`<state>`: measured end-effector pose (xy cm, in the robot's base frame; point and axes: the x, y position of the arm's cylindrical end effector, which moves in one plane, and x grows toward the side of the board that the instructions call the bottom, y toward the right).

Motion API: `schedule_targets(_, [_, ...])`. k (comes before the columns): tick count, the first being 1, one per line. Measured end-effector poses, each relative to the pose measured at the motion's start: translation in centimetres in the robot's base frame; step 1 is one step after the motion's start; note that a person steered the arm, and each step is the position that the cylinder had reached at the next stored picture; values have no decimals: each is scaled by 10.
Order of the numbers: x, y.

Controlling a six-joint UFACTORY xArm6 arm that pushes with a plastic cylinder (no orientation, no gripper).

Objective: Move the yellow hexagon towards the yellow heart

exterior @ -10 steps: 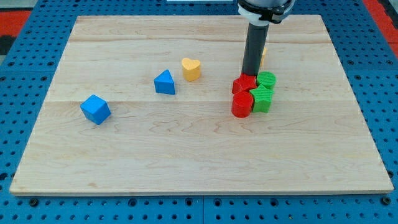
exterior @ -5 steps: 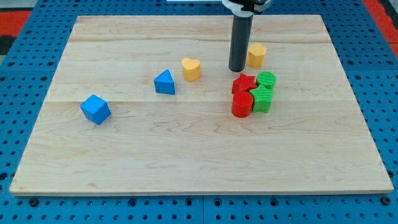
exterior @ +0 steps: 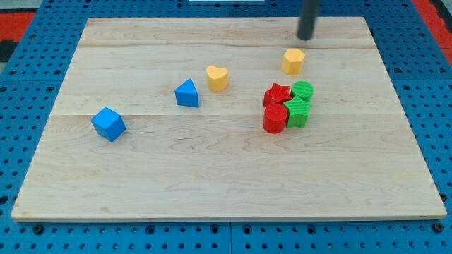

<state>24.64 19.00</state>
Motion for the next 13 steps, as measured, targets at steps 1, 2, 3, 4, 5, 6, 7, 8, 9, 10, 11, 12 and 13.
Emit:
schedule_targets(1, [16,30])
schedule_targets(2, [57,-12])
schedule_targets(3, [80,-44])
schedule_targets(4, [90,-49])
schedule_targets(5, [102,-60])
schedule_targets(6, [79,-57])
schedule_targets(7, [36,-43])
schedule_targets(8, [54,-52])
schedule_targets(9, [81,-66])
schedule_targets(10, [81,-70])
schedule_targets(11, [87,-87])
schedule_targets(12, [88,-98])
schedule_targets(13, [105,-128])
